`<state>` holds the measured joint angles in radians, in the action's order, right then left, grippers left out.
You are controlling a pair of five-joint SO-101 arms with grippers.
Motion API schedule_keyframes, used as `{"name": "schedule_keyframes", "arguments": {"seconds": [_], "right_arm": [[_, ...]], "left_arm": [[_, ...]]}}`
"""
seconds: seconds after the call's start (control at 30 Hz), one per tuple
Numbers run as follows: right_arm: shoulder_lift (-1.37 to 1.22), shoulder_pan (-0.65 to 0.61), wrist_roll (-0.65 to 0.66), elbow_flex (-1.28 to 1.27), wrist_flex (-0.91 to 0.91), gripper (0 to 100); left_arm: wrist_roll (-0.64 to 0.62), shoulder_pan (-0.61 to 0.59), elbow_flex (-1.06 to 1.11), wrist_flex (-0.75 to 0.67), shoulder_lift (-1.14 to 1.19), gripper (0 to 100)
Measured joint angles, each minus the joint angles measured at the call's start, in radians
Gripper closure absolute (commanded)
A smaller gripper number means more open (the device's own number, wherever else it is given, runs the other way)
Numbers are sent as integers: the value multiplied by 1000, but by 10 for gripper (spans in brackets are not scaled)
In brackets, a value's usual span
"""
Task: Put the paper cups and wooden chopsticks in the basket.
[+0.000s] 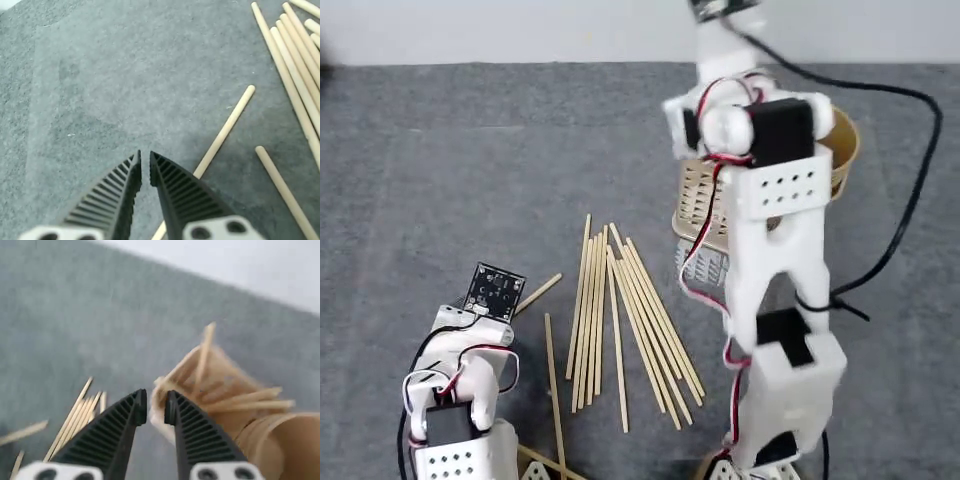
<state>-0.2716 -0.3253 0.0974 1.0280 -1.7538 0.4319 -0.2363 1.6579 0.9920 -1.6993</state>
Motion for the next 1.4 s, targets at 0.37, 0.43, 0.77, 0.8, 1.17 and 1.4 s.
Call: {"name": "schedule_keyframes", "arguments": {"seconds": [0.37,0.43,0.77,0.8,1.17,1.4], "right_arm": [[209,-183,46,-736,6,850],[209,-198,48,-829,38,850],[0,-199,49,-1056,345,848],[-28,-201,49,-1056,362,848],[-183,-201,95,-1053,471,851],[-203,-187,141,-1037,471,993]], "left_arm": [[0,0,0,0,0,967],[0,0,0,0,0,967],[0,0,0,0,0,967],[0,0,0,0,0,967],[0,0,0,0,0,967],[0,0,0,0,0,967]]}}
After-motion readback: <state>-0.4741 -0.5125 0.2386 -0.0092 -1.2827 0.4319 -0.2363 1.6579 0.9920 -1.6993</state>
